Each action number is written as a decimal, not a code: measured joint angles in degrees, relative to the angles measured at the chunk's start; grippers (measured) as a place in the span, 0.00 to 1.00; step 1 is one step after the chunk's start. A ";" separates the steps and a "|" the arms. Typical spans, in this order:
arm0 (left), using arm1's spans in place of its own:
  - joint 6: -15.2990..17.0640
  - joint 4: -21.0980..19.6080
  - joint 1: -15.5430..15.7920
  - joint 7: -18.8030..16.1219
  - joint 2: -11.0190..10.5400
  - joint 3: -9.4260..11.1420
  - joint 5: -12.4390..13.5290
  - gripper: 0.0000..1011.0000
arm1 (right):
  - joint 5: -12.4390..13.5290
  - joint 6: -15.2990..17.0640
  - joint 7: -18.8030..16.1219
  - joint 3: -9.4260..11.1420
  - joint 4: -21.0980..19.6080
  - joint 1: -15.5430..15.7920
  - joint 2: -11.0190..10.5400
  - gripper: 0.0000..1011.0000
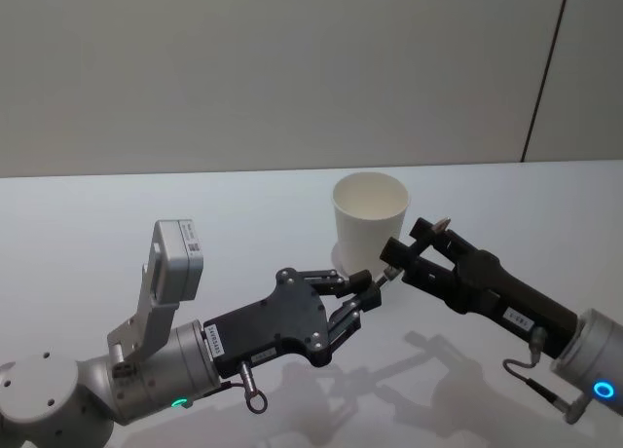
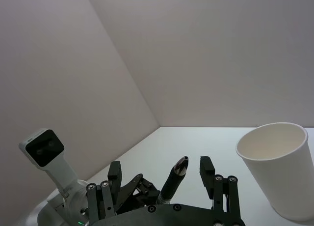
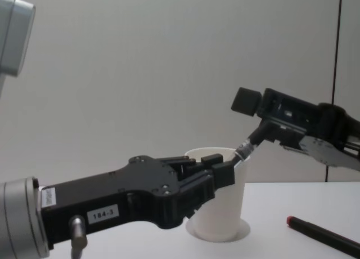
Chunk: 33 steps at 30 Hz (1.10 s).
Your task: Place the pen into the pen holder.
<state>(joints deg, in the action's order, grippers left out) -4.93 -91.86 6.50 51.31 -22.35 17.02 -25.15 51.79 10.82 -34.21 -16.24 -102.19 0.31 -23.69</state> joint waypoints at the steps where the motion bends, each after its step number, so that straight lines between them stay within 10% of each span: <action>1: 0.00 0.00 0.00 0.00 0.00 0.00 0.00 0.16 | 0.00 0.00 0.00 0.00 0.00 0.00 0.00 0.99; 33: 0.00 0.00 0.00 0.00 0.00 0.00 0.00 0.16 | 1.36 -1.63 1.77 -0.71 0.37 0.21 -0.77 0.99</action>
<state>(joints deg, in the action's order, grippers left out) -4.93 -91.86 6.50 51.31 -22.35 17.02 -25.15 53.15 9.20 -32.44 -16.94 -101.82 0.52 -24.46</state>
